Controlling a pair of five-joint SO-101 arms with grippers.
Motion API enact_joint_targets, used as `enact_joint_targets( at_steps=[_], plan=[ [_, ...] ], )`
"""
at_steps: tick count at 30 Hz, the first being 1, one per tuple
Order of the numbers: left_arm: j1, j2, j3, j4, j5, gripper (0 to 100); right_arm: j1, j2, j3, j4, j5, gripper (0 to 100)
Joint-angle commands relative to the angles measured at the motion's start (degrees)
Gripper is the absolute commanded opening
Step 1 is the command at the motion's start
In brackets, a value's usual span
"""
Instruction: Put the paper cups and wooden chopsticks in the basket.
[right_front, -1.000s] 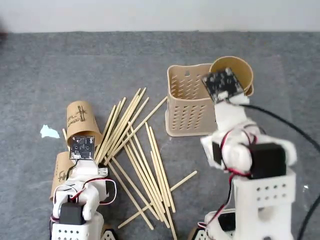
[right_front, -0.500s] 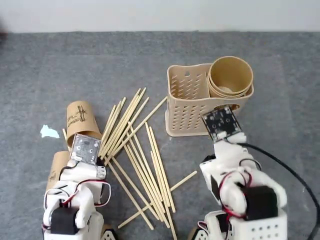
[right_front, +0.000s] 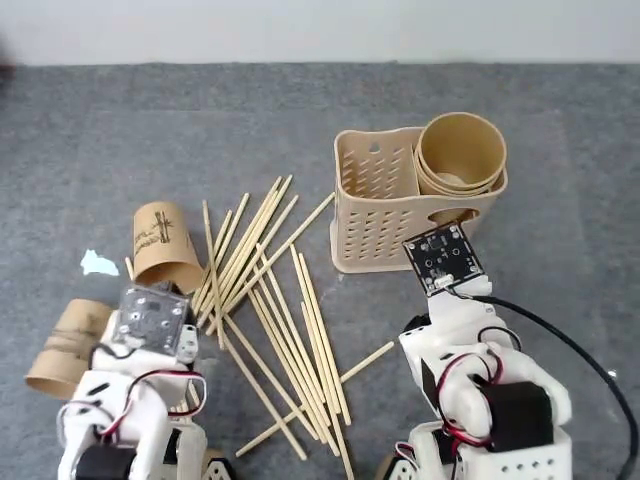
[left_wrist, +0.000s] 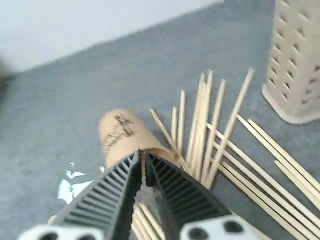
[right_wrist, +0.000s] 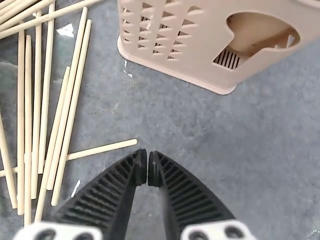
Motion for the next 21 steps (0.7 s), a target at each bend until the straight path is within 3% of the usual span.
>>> enact_joint_targets(
  at_steps=[1, 5, 12, 17, 21],
  plan=[
    [-6.15, -0.97, -6.37, -2.02, -6.59, 1, 0.31, 0.22, -0.18, -1.19, -0.44, 3.2],
    [-13.54, -0.62, -6.46, -6.42, -16.97, 1, 0.31, 0.22, -0.18, -1.19, -0.44, 3.2],
    [-13.36, -0.53, 4.00, -8.97, -27.08, 2, 0.04, 0.22, -0.18, -1.19, -0.53, 3.2],
    [-13.63, -0.53, 9.98, -11.43, -29.10, 17, 0.04, 0.22, -0.18, -1.19, -0.53, 3.2],
    [-13.45, -0.53, 10.42, -13.01, -29.10, 18, -0.04, 0.22, -0.18, -1.19, -1.67, 3.2]
  ],
)
